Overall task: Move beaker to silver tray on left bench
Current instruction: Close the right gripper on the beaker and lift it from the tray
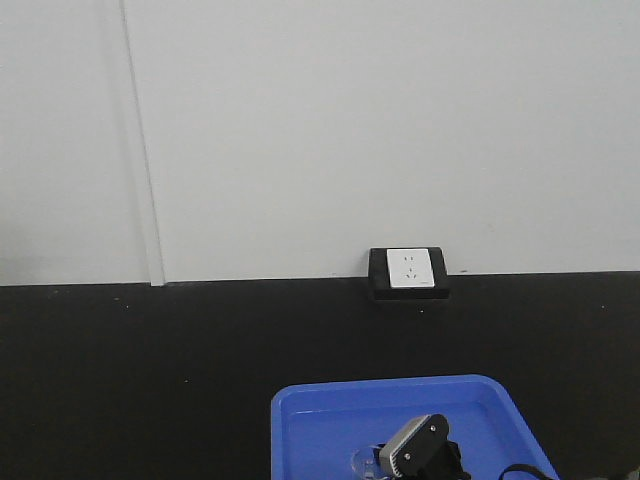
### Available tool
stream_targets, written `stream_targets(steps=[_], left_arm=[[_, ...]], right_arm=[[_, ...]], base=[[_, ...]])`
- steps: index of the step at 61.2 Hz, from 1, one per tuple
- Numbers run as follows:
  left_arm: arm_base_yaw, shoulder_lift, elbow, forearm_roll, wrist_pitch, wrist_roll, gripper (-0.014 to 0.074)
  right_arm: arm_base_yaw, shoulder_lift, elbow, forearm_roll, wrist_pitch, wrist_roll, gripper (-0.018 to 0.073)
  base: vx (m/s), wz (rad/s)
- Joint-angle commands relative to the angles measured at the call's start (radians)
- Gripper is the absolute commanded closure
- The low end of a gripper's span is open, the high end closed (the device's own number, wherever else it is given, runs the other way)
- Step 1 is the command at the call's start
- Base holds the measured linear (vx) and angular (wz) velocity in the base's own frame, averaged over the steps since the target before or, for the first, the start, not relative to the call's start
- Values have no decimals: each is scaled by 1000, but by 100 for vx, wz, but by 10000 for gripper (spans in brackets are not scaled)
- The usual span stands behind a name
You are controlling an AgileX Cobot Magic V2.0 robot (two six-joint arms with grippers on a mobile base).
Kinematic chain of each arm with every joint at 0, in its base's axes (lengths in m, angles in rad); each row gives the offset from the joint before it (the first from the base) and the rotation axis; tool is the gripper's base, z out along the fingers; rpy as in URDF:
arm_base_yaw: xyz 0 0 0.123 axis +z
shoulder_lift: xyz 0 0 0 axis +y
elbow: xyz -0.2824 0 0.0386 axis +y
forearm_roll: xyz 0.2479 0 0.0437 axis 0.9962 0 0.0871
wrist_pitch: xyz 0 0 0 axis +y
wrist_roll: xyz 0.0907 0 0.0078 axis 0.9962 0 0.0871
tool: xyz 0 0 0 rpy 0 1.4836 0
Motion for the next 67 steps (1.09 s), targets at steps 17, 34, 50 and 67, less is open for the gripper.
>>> stream_targets(steps=[17,34,50,67], left_arm=[[-2,-9,21,0,-73,-1,595],[-2,-9,21,0,-73,-1,595],[-2,-9,21,0,-73,-1,595],[-2,-9,21,0,-73,-1,595]], right_arm=[[6,-97,-23,-40,-100,114,356],[8,-328,-23,-260,-94,328,572],[154,-541,-81,-334,146,505,575],[267,-627,-127,-337,258,558,573]], base=[[0,0],[0,0],[0,0],[0,0]])
